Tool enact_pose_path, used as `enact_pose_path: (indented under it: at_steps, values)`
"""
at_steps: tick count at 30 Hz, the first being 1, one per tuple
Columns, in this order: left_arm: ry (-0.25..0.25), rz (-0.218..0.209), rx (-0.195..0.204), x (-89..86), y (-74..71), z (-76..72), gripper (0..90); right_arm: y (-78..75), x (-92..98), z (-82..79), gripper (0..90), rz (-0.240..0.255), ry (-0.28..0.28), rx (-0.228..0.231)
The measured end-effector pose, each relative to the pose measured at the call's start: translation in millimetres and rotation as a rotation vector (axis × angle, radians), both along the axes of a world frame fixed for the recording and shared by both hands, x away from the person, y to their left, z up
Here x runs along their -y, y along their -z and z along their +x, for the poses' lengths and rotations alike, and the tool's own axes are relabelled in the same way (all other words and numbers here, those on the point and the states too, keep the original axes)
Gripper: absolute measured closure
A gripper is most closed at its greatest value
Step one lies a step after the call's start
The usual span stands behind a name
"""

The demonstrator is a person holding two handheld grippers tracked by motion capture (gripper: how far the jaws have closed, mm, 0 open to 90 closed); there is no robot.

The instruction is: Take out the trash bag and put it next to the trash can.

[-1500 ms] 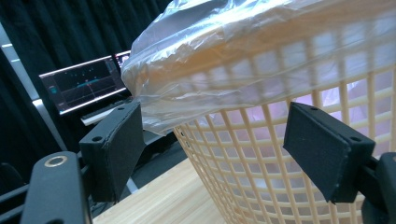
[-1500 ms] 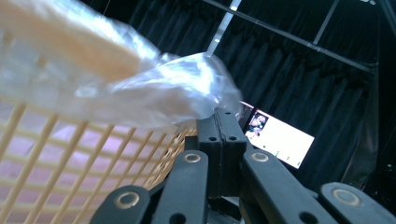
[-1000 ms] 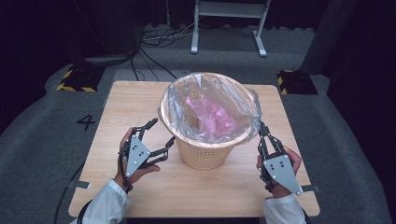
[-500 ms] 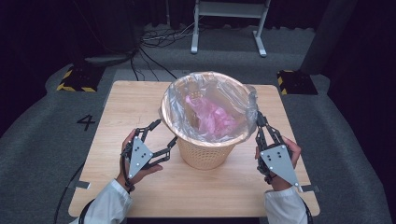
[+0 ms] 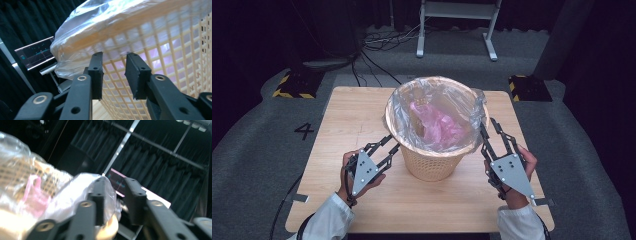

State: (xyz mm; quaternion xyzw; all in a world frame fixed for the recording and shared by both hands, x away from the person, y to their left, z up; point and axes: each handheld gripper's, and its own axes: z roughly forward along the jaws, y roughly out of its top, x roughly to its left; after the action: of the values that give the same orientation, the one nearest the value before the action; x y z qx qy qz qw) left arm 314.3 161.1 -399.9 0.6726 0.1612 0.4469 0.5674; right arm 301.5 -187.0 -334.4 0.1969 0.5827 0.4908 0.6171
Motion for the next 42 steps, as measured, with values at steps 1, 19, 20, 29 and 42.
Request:
enact_pose_path:
  at_steps: [1, 19, 20, 29, 42]
  values:
    - [-0.001, 0.006, 0.005, 0.2, -0.3, -0.5, 71.0, 1.4, 2.3, -2.3, 66.9, 0.002, 0.004, -0.013]
    - [0.006, 0.031, 0.008, 5.0, -4.0, -4.2, 83.5, 36.8, 2.6, -35.4, 56.2, -0.137, -0.119, -0.122]
    - [0.008, 0.030, 0.007, 5.0, -4.1, -4.3, 83.6, 38.9, 1.4, -34.8, 56.0, -0.153, -0.109, -0.125]
    - [0.009, 0.020, 0.007, 4.8, -4.7, -3.9, 80.8, 46.2, -3.1, -32.9, 83.2, -0.166, -0.013, -0.064]
    - [-0.043, -0.013, 0.008, -9.4, -8.7, 2.4, 48.7, 30.2, 4.6, -40.2, 90.0, -0.116, -0.010, -0.060]
